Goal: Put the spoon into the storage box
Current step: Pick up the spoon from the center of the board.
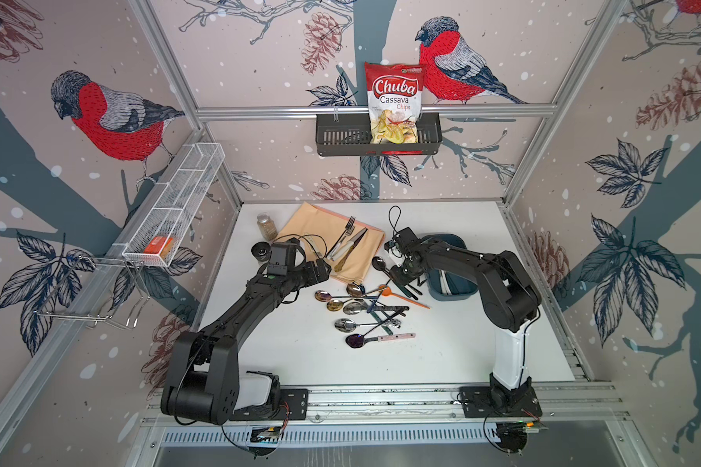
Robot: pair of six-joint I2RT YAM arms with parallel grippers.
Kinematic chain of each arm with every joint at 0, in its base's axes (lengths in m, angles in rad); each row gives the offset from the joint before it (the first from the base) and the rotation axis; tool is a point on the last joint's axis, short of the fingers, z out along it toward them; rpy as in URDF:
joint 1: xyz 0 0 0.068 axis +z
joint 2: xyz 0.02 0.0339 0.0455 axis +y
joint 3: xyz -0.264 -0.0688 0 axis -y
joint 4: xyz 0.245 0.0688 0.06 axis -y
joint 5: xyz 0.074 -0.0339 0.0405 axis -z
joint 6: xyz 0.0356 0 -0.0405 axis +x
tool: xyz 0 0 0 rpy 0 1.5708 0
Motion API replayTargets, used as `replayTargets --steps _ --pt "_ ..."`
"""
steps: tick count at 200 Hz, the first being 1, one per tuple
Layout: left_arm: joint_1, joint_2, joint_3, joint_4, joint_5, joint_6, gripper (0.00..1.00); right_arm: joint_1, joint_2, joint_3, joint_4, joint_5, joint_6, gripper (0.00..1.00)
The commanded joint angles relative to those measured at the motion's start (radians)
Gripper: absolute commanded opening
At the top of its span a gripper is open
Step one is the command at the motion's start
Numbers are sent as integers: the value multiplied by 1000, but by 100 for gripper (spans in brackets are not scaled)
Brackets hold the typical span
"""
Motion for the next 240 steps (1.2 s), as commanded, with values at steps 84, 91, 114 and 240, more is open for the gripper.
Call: replayTargets --steps 84,91,114,240 --pt "-16 -9 33 -6 -9 62 96 36 -60 19 -68 81 41 9" --pt "-22 -9 36 -9 -13 66 96 36 -66 23 -69 87 46 9" --pt "-46 -7 50 -22 -33 84 96 36 -82 33 -73 126 68 9" --pt "-121 25 101 -22 -62 107 96 44 -107 50 -96 268 108 8"
